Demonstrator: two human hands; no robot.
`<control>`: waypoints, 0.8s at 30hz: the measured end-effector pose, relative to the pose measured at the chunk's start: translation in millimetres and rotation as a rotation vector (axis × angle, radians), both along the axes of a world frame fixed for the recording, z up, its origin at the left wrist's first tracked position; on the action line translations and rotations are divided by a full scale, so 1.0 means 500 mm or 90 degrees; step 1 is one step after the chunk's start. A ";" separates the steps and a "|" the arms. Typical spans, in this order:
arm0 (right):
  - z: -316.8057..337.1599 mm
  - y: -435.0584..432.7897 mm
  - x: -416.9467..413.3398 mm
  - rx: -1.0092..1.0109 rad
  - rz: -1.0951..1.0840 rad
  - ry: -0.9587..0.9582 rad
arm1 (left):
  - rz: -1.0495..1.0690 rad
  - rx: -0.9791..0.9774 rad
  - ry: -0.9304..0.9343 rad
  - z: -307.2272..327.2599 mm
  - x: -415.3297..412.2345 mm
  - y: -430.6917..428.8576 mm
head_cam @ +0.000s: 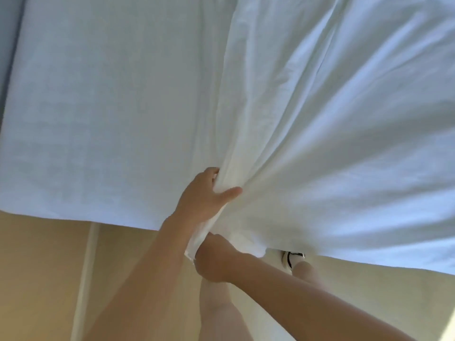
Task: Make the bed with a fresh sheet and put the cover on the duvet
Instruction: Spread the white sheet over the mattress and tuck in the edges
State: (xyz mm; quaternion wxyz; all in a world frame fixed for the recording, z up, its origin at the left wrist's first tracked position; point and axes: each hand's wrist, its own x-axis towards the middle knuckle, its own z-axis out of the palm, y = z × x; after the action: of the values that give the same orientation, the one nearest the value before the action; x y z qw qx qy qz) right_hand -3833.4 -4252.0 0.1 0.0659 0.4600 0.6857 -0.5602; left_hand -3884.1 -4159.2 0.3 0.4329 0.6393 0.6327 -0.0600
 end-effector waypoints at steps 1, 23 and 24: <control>-0.010 -0.005 -0.022 -0.013 0.022 -0.009 | -0.064 0.006 0.022 -0.026 -0.002 0.013; -0.156 0.393 -0.294 -0.094 -1.046 -0.078 | 0.026 -0.006 0.069 -0.146 -0.588 0.189; -0.162 0.405 -0.286 -0.086 -1.067 -0.083 | 0.007 0.014 0.044 -0.152 -0.555 0.220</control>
State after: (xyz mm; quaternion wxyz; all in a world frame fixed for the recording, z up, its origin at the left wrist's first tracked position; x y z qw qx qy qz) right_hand -3976.5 -4049.5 -80.9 -0.3051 0.8432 0.0775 -0.4359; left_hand -4161.7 -4049.1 -75.9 0.4040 0.6379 0.6516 -0.0727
